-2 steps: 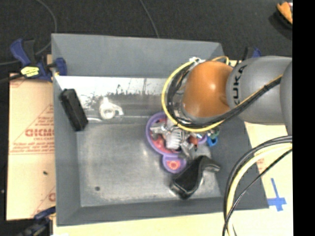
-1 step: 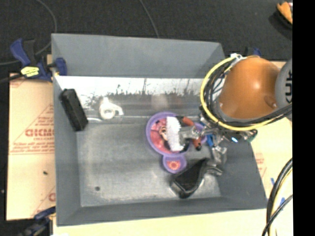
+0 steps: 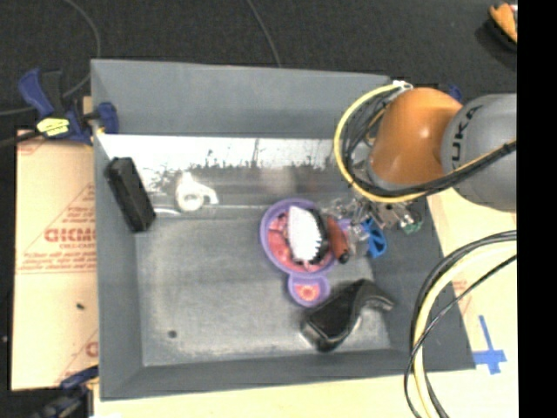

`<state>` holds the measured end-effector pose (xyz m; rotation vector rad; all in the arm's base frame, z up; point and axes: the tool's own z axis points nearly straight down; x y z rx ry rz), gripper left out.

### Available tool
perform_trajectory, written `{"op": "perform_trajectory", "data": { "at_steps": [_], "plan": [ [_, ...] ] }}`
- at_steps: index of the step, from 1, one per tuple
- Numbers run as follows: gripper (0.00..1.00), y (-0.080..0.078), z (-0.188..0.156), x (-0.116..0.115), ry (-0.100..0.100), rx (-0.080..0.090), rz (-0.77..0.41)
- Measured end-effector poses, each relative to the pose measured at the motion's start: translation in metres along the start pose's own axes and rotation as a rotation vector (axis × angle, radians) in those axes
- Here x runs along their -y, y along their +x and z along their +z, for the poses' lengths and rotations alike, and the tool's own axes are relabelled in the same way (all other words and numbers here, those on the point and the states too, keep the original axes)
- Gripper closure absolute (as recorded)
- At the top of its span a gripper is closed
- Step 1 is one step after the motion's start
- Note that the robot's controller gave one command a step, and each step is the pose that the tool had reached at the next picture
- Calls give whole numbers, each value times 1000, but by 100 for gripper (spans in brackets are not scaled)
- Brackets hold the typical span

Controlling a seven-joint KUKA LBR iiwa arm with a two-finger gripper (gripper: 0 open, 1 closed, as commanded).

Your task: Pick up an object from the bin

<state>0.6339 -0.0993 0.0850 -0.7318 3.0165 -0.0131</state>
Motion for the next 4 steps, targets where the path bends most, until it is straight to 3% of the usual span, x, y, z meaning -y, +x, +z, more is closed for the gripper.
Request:
{"op": "perform_trajectory", "data": {
  "at_steps": [1,2,3,4],
  "plan": [
    [100,0,0,0,0,0,0],
    [100,-21,1,-50,21,23,-394],
    [100,-23,0,-58,24,27,-450],
    [100,-9,-49,-11,18,17,-584]
  ]
}}
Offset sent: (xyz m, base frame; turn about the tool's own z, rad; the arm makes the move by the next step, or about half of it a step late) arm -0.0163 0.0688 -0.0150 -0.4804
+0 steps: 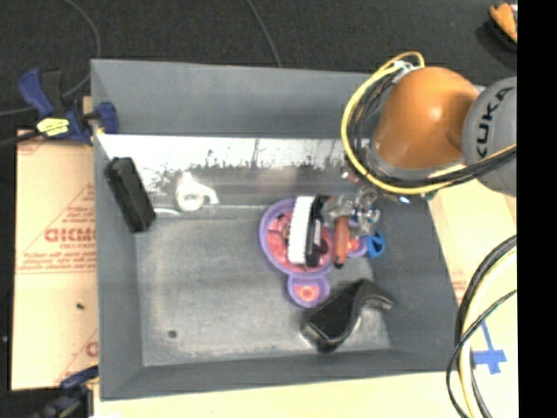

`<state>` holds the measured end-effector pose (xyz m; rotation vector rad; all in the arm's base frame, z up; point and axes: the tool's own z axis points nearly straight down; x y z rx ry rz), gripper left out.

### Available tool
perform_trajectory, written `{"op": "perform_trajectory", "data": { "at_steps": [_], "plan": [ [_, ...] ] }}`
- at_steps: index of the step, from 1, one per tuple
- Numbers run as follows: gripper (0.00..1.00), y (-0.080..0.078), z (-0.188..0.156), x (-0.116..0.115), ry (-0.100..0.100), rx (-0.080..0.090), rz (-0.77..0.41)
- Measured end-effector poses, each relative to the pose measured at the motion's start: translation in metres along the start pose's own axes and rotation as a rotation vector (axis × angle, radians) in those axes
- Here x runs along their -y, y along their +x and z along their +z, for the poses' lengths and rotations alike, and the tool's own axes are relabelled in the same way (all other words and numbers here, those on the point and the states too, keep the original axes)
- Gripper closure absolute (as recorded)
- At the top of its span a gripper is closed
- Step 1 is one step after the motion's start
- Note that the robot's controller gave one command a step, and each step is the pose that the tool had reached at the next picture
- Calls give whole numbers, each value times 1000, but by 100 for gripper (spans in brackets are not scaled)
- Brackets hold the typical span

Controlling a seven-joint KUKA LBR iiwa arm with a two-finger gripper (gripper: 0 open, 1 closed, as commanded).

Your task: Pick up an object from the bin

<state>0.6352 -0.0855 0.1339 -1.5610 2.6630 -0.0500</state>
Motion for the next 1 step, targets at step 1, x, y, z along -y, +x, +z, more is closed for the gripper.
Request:
{"op": "perform_trajectory", "data": {
  "at_steps": [1],
  "plan": [
    [100,-40,-32,-53,8,5,32]
  ]
}}
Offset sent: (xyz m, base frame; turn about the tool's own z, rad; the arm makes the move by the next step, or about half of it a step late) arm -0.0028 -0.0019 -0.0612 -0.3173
